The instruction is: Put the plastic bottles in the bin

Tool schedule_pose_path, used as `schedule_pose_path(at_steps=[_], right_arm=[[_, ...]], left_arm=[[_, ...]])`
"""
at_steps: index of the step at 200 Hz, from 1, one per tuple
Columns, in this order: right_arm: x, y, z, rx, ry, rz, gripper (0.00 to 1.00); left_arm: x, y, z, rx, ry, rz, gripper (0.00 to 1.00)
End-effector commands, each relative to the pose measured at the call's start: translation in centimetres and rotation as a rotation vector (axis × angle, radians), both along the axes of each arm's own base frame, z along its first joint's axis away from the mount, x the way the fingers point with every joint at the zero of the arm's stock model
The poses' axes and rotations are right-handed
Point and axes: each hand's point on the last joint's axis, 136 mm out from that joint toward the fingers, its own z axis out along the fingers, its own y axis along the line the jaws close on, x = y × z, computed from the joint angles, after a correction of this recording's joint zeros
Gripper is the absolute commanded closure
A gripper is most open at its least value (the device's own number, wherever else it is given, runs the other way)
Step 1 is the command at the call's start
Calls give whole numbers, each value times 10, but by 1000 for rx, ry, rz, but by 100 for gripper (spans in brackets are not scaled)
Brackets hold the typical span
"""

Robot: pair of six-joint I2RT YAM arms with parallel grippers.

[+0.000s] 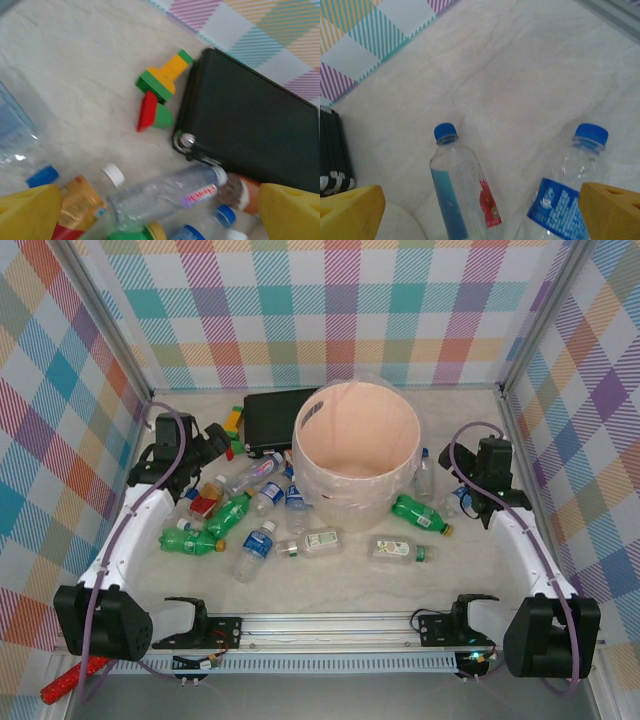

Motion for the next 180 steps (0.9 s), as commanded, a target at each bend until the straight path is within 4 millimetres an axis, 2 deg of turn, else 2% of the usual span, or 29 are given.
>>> schedule_pose_path(at_steps=[1, 25, 40, 56, 80, 112, 139, 180], right_arm=[[-9, 2, 9, 23, 60, 6, 1], [-14, 0, 6, 22, 160, 3, 1], [-15, 3, 0, 35, 206, 19, 1], [-19, 2, -9, 59, 261, 16, 1], [-21, 0, -22, 123, 332, 10, 1], [-23, -9, -46, 228, 435, -29, 3], [-26, -20, -68, 315, 511, -85, 7], [-26, -40, -90, 353, 590, -150, 12]], left_arm=[[-21, -26, 5, -110, -18, -75, 1], [-31, -43, 11, -89, -55, -111, 1], [-35, -51, 6, -97, -51, -116, 1], [-40, -73, 1, -122, -61, -234, 1], [-50, -93, -1, -159, -105, -339, 1], [-63, -98, 10, -151, -168, -392, 1], [-72, -111, 25, -177, -222, -466, 0], [-76, -115, 28, -178, -231, -480, 0]])
